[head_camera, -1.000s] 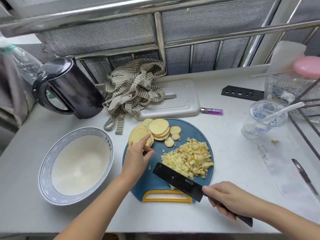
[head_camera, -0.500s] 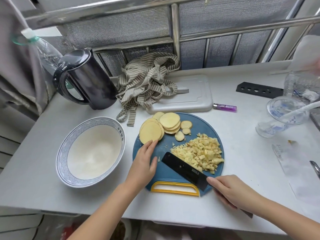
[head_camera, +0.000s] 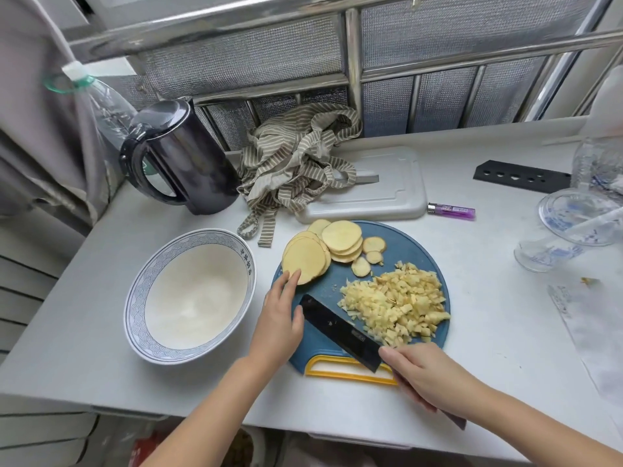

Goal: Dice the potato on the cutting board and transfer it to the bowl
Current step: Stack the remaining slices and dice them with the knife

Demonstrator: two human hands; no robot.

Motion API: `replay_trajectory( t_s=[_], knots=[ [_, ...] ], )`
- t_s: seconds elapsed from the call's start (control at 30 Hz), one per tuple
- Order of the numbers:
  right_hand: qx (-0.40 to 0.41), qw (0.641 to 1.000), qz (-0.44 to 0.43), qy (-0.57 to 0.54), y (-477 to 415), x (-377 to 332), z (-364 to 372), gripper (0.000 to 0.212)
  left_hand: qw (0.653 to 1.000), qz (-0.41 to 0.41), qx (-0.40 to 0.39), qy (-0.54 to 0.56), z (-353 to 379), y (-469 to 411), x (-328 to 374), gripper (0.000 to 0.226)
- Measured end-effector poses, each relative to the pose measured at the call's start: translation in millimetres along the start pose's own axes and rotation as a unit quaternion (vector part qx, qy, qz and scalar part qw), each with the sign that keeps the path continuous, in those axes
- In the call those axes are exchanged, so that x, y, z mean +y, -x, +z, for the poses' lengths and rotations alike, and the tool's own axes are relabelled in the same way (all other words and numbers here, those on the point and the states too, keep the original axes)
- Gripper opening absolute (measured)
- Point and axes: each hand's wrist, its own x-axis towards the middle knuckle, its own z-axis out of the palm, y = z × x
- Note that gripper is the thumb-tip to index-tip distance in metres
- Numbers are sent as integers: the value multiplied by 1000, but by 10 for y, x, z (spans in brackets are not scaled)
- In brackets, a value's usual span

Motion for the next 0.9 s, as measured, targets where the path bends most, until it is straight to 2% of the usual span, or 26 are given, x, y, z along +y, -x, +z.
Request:
replay_trajectory(
  t_s=[0.1,0.23,0.3,0.5,0.57,0.67,0.77,0.9],
  knots=[
    [-1,1000,7,-2,-28,9,82,54,1000,1,2,4,-49,-74,34,62],
    [54,997,47,-42,21,98,29,52,1000,6,12,0,-116,-294,114,64],
    [77,993,68,-59,44,121,-29,51,1000,-6,8,-15,-149,-451,164,72],
    [92,979,108,-144,91,48,-294,51,990,-62,-85,-90,-245,-939,270,107],
    [100,975,111,-161,118,35,-401,51,985,-72,-126,-97,-267,-1057,305,112],
    [112,972,110,-177,149,36,-502,51,981,-80,-155,-86,-336,-1207,331,98],
    [118,969,105,-188,150,21,-549,51,978,-121,-159,-53,-428,-1307,301,88],
    [124,971,90,-185,106,-33,-617,51,972,-136,-174,-75,-447,-1350,316,79]
  ],
)
